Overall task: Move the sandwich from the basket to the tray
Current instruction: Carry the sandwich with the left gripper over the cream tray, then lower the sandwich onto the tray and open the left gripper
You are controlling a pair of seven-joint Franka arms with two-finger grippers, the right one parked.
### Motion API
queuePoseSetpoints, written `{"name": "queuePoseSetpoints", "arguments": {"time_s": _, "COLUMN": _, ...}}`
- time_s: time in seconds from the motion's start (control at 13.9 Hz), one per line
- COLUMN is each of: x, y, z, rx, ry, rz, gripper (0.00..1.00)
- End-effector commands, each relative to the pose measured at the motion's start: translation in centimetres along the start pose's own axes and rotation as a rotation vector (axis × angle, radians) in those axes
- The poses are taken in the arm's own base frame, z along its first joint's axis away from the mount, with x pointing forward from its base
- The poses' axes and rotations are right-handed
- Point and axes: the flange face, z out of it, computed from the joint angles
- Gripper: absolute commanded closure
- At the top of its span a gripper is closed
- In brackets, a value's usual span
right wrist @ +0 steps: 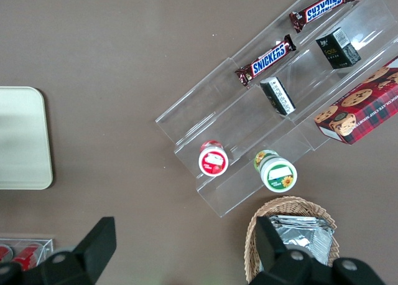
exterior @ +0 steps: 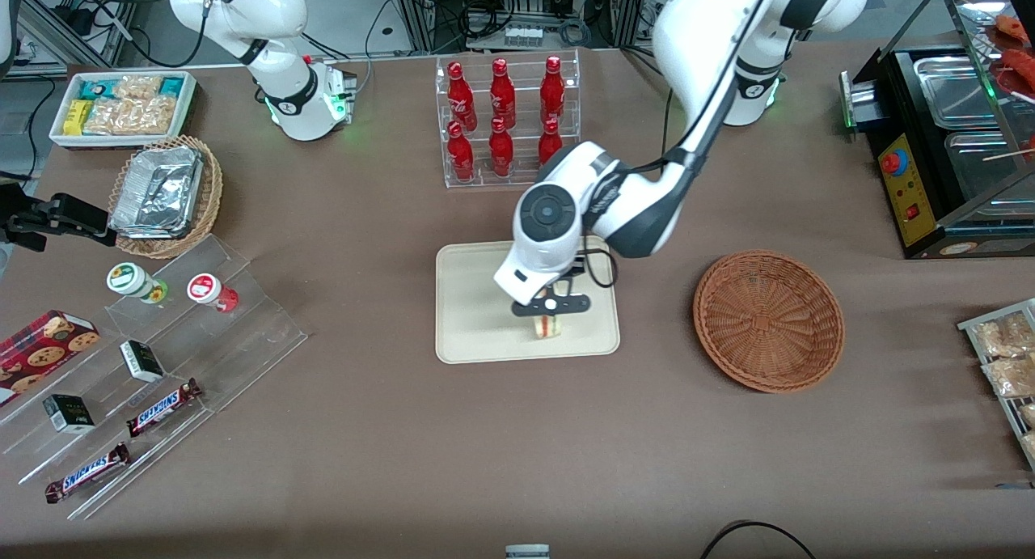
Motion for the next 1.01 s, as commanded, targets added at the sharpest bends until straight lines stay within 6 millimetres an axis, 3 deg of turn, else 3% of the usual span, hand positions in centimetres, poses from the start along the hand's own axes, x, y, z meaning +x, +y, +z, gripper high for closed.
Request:
{"name": "queuePoseSetpoints", "arguments": {"time_s": 0.0, "x": -0.5, "y": 2.0, "z": 2.0, "rx": 0.005, "ry": 0.010, "rz": -0.016, "gripper": 1.00}}
{"name": "queuePoseSetpoints", "arguments": {"time_s": 0.14, "x": -1.7, "y": 3.4, "z": 3.8, "rx": 0.015, "ry": 0.009, "rz": -0.001, "gripper": 1.00}}
{"name": "queuePoseSetpoints", "arguments": {"time_s": 0.43, "x": -2.1, "y": 3.7, "z": 5.5, "rx": 0.030, "ry": -0.005, "rz": 0.005, "gripper": 0.99}}
{"name": "queuePoseSetpoints", "arguments": {"time_s": 0.5, "x": -2.0, "y": 3.7, "z": 5.7, "rx": 0.030, "ry": -0.005, "rz": 0.004, "gripper": 0.81}}
{"name": "queuePoseSetpoints", "arguments": {"time_s": 0.65, "x": -2.0, "y": 3.7, "z": 5.5, "rx": 0.030, "ry": -0.003, "rz": 0.014, "gripper": 0.01}}
{"name": "queuePoseSetpoints", "arguments": {"time_s": 0.79, "x": -1.8, "y": 3.5, "z": 4.3, "rx": 0.026, "ry": 0.004, "rz": 0.006, "gripper": 0.00}}
{"name": "queuePoseSetpoints", "arguments": {"time_s": 0.94, "x": -1.6, "y": 2.9, "z": 1.2, "rx": 0.008, "ry": 0.022, "rz": -0.012, "gripper": 0.00}}
